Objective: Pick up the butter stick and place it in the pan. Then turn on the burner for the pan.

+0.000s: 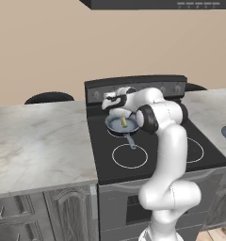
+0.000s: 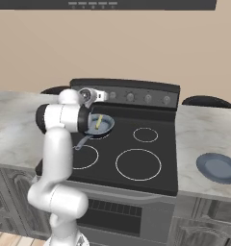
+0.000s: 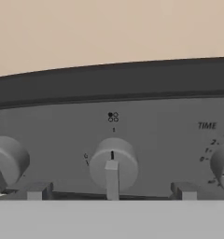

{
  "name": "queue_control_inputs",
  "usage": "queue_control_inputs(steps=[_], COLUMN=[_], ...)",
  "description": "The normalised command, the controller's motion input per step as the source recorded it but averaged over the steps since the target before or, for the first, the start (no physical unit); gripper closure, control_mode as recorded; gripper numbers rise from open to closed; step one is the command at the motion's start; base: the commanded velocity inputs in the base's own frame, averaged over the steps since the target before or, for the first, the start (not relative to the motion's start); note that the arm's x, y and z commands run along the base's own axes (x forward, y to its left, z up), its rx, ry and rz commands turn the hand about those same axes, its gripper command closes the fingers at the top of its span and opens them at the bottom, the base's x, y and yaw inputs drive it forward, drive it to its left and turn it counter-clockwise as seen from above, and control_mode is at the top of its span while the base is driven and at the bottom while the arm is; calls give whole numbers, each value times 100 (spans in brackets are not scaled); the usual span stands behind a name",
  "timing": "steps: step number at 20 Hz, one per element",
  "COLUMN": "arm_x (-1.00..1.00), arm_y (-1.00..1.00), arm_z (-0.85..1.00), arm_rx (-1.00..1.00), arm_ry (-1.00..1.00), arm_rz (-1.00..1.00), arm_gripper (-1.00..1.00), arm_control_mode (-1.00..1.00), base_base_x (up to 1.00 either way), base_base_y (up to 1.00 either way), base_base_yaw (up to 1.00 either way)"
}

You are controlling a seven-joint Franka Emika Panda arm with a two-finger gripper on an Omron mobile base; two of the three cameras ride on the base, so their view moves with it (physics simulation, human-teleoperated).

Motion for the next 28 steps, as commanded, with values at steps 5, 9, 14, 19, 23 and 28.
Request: queue_control_inputs(steps=[5, 9, 14, 19, 23, 28], arm_x=[20, 13, 13, 2, 0, 0], arm_y=[0, 0, 0, 1, 3, 14], arm_z=[0, 0, 0, 0, 0, 0], arm_rx=[0, 0, 0, 0, 0, 0], arm_ry=[-9, -7, -5, -2, 0, 0], arm_rz=[0, 0, 0, 0, 0, 0], arm_gripper=[-100, -100, -100, -100, -100, -100], arm_control_mode=[-100, -100, -100, -100, -100, -100], base_base_x=[0, 0, 0, 0, 0, 0], base_base_y=[0, 0, 0, 0, 0, 0], base_base_yaw=[0, 0, 0, 0, 0, 0])
